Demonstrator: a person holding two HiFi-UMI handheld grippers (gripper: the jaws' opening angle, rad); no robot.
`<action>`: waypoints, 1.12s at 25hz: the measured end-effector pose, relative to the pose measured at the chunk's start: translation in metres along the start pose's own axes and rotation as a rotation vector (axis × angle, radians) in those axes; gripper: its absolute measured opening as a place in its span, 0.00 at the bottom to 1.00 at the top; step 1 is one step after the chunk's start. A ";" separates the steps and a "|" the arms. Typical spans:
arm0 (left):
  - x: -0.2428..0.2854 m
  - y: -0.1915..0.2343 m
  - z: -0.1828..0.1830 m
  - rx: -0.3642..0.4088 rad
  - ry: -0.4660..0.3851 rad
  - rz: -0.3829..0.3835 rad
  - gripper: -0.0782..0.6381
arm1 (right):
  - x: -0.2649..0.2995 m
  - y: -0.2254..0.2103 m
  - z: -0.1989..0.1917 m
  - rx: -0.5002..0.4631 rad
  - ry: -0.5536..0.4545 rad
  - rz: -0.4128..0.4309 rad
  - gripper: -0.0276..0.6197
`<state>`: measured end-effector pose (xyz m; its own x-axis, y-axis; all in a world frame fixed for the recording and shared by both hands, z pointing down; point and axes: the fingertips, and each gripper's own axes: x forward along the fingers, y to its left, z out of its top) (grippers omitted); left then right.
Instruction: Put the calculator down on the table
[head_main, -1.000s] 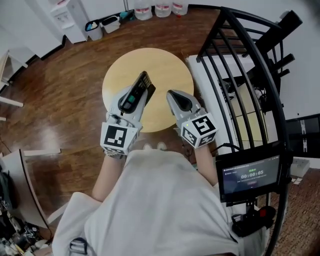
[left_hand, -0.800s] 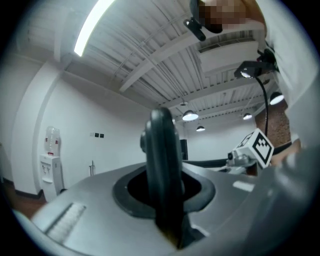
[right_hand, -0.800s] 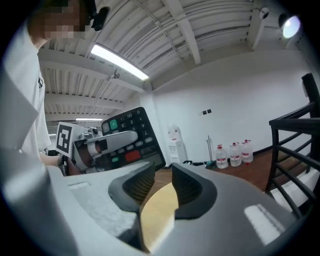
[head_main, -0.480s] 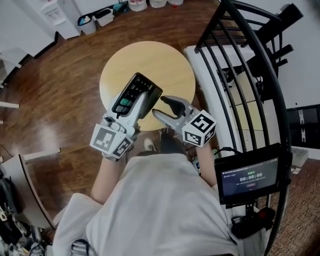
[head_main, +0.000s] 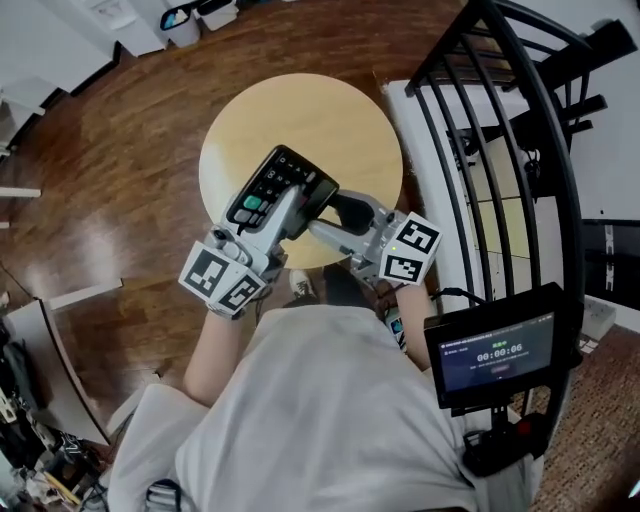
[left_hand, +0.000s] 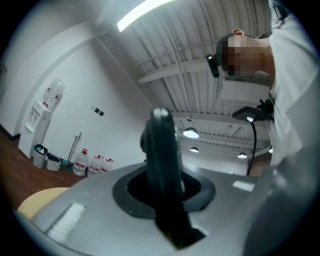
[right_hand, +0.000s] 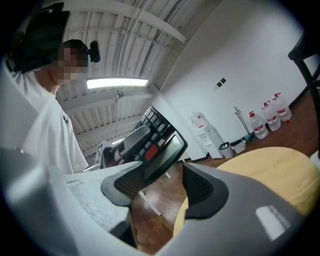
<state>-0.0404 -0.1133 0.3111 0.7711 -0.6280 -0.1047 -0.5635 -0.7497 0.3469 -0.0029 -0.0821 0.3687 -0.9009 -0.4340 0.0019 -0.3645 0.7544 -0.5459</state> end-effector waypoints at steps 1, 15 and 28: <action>0.003 0.002 -0.004 -0.002 0.011 -0.001 0.24 | 0.001 -0.004 0.001 0.017 -0.003 0.003 0.40; 0.014 0.024 -0.065 -0.079 0.154 0.061 0.25 | 0.006 -0.042 -0.039 0.266 0.035 0.037 0.26; -0.003 0.084 -0.170 -0.394 0.304 0.322 0.38 | 0.001 -0.098 -0.116 0.503 0.119 -0.034 0.19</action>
<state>-0.0400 -0.1386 0.4989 0.6627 -0.6795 0.3149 -0.6755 -0.3609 0.6430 0.0050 -0.0999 0.5193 -0.9217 -0.3732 0.1059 -0.2621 0.3978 -0.8792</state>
